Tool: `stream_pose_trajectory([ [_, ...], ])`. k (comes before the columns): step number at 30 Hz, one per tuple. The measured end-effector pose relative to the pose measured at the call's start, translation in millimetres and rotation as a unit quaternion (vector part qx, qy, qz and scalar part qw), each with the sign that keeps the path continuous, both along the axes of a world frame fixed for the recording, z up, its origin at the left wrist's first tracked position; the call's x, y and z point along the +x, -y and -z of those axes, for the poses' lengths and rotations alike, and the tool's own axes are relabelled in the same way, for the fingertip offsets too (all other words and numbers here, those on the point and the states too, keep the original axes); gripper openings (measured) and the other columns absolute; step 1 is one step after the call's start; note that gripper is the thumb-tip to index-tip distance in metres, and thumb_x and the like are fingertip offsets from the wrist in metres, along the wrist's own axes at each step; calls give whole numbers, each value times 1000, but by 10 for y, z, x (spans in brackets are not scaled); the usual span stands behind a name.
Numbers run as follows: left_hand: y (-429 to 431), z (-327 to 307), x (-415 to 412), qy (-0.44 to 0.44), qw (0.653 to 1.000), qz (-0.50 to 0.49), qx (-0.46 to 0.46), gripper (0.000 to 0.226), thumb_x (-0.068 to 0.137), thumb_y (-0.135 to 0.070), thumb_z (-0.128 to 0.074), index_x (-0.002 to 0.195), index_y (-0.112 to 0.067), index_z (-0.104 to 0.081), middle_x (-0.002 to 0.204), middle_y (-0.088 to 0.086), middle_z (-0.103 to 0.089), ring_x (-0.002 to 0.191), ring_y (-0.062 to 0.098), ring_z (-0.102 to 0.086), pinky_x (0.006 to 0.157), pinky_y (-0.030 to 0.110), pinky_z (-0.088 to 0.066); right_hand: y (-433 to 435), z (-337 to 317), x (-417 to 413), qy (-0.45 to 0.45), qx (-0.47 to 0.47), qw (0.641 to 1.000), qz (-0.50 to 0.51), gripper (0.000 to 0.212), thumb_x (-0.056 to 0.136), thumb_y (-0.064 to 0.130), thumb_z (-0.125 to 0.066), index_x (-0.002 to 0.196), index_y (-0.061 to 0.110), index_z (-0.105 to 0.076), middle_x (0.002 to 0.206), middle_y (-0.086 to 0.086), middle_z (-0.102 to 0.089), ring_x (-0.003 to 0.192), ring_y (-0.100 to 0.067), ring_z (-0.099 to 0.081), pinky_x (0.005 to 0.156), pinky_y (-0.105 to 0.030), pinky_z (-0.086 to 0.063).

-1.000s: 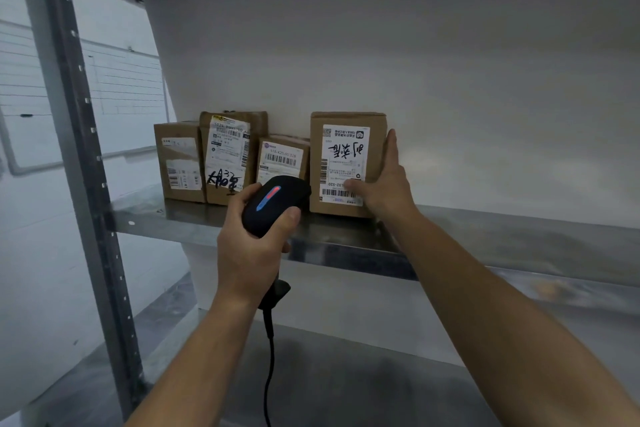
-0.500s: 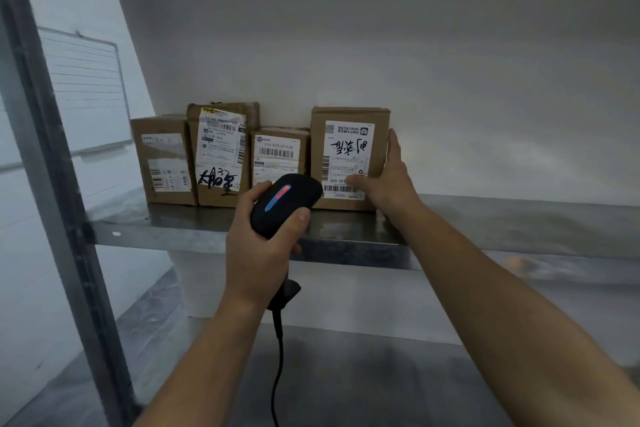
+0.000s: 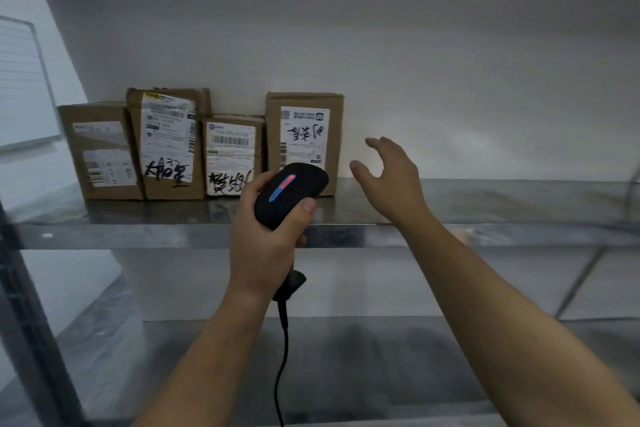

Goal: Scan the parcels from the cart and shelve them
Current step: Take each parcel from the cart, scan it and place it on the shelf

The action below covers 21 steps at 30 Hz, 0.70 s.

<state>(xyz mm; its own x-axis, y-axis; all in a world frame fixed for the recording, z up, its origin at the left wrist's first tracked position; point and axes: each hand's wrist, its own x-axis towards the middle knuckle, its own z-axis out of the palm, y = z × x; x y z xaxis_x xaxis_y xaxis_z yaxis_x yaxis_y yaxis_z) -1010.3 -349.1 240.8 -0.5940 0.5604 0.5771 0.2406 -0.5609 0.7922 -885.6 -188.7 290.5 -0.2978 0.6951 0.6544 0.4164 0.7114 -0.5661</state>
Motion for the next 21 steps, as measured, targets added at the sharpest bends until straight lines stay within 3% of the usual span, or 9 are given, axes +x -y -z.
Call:
stream_pose_trajectory([
  [4, -174, 0, 352, 11, 1000, 26, 2, 73, 65, -52, -78, 130, -25, -57, 114, 9, -68, 79, 33, -69, 59, 25, -55, -31, 87, 545, 5, 47, 998, 42, 54, 97, 43, -61, 143, 17, -54, 156, -6, -43, 147, -20, -33, 116, -35, -29],
  [6, -277, 6, 587, 16, 999, 41, 1, 75, 65, -52, -77, 131, -23, -57, 110, 5, -69, 71, 28, -68, 59, 26, -55, -63, 136, 884, 2, 57, 997, 57, 57, 94, 47, -58, 142, 17, -55, 154, -7, -45, 147, -21, -34, 116, -35, -29],
  [11, -584, 49, 1392, 17, 993, 113, -11, 71, 67, -51, -77, 129, -23, -56, 107, 15, -68, 65, 25, -64, 61, 32, -54, -146, 282, 1962, 25, 36, 992, 119, 54, 98, 42, -60, 146, 19, -51, 157, -3, -41, 149, -17, -30, 114, -26, -22],
  [14, -767, 127, 1969, 3, 990, 140, -18, 69, 66, -50, -76, 127, -25, -57, 107, 10, -70, 70, 27, -66, 58, 28, -53, -158, 396, 2666, 29, 17, 986, 164, 54, 97, 41, -62, 145, 18, -51, 157, -4, -41, 148, -18, -31, 118, -32, -27],
  [21, -1137, 353, 3236, -18, 972, 224, -65, 70, 66, -48, -78, 128, -21, -58, 103, 13, -71, 58, 22, -64, 54, 25, -51, -13, 756, 4249, 59, -28, 959, 276, 55, 96, 37, -64, 145, 16, -51, 155, -8, -42, 146, -21, -34, 116, -32, -27],
])
